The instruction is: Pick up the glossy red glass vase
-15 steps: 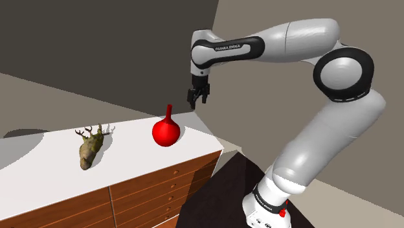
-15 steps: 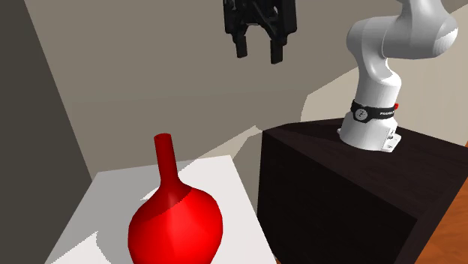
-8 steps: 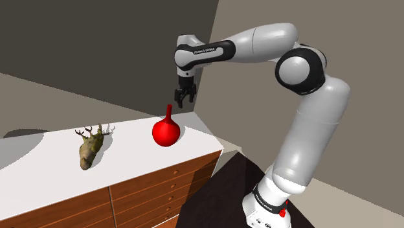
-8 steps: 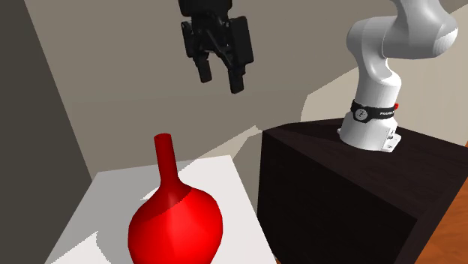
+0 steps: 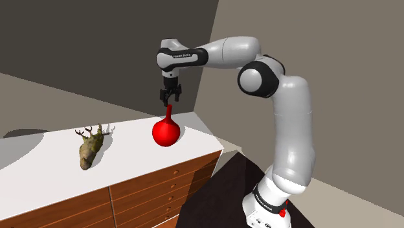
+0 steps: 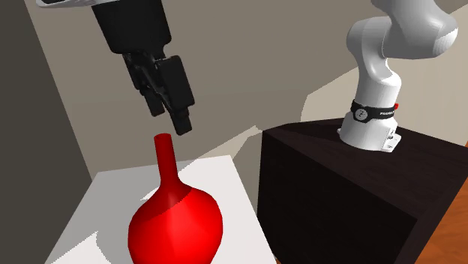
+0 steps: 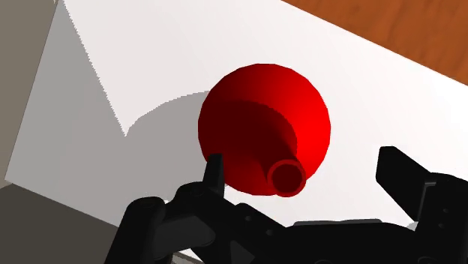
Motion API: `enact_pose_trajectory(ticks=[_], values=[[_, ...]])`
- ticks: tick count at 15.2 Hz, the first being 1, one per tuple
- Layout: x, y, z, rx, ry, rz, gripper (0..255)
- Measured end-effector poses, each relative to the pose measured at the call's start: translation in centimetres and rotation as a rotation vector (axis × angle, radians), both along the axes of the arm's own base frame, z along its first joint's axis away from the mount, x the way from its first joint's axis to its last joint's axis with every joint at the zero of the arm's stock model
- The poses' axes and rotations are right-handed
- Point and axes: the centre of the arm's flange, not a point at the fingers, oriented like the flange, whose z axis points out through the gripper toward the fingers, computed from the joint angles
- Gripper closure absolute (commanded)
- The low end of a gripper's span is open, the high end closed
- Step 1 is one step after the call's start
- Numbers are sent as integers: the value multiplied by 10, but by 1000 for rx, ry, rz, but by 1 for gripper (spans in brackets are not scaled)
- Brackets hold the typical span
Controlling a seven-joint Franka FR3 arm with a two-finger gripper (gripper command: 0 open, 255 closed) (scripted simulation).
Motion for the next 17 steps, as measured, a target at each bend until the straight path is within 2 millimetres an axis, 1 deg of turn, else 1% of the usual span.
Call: enact_pose_trajectory(ticks=[1, 3, 9, 10, 17], values=[[10, -1, -5, 1, 2, 4, 0], [18, -1, -15, 2, 2, 6, 0], [21, -1, -46, 2, 2, 7, 0], [21, -1, -48, 2, 2, 7, 255], [21, -1, -50, 2, 0, 6, 255]])
